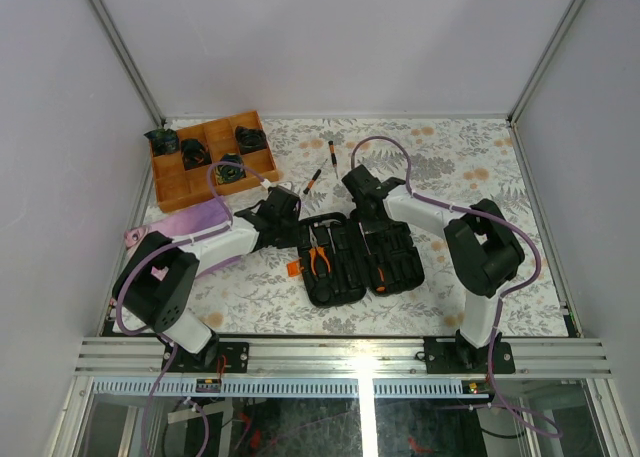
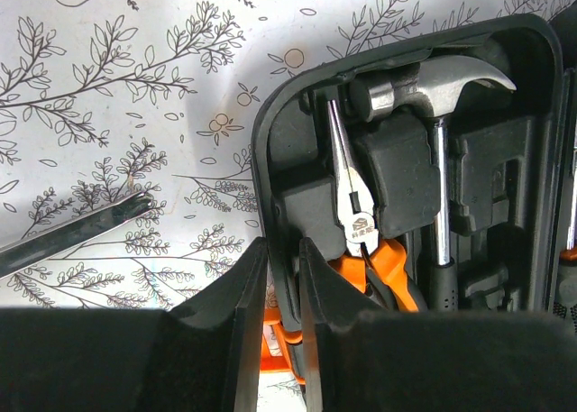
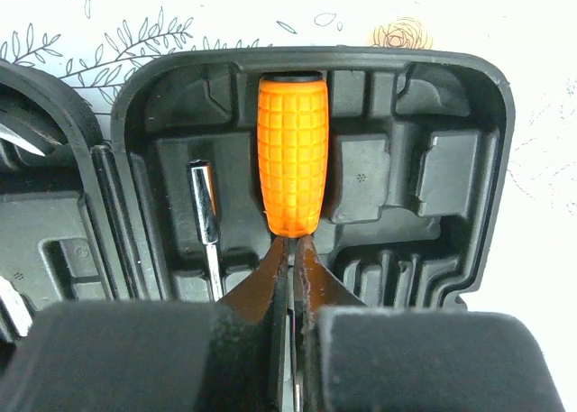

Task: Sort the tools into containers
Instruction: Place the screwdriver in the storage box.

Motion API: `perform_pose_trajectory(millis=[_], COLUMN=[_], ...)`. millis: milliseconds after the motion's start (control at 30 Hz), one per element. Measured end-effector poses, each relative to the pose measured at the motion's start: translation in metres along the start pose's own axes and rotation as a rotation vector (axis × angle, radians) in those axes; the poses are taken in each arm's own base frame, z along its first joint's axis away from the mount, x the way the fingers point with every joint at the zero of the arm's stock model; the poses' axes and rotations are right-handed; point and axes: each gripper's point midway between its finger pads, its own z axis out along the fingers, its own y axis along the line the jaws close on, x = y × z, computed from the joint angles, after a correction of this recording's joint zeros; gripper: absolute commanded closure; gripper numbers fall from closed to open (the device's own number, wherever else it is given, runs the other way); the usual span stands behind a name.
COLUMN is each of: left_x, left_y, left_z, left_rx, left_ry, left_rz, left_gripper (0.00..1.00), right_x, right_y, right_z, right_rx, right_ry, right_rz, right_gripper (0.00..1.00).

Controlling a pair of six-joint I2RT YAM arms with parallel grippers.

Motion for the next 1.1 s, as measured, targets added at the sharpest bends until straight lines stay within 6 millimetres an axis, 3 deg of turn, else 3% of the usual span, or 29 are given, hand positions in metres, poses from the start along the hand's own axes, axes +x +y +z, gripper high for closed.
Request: perform_pose_trajectory(millis=[400, 633, 833, 967, 1100], left_x=[-0.008, -0.021, -0.028, -0.029, -0.026], left_y=[0.003, 0.013, 0.023, 0.024, 0.026], left_z=[0.004, 0.006, 0.006, 0.005, 0.002], left_rx=[-0.016, -0.067, -0.111, -0.115, -0.114], left_ry=[-0.013, -0.058, -0.087, -0.090, -0.088], left_rz=[0.007, 0.004, 0.000, -0.001, -0.008], left_gripper=[1.00, 1.00, 1.00, 1.00, 1.00], right_x=[-0.011, -0.043, -0.079, -0.084, -0.075], right_y=[0.002, 0.011, 0.021, 0.022, 0.021], right_z=[0.008, 0.022, 0.034, 0.028, 0.021], right_rx=[-0.017, -0.075, -0.170, -0.221, -0.240], right_ry=[-0.052, -0.169, -0.375, -0.443, -0.447], right_rz=[0.061, 0.107, 0.192, 0.258, 0.302], right_gripper=[1.00, 1.00, 1.00, 1.00, 1.00])
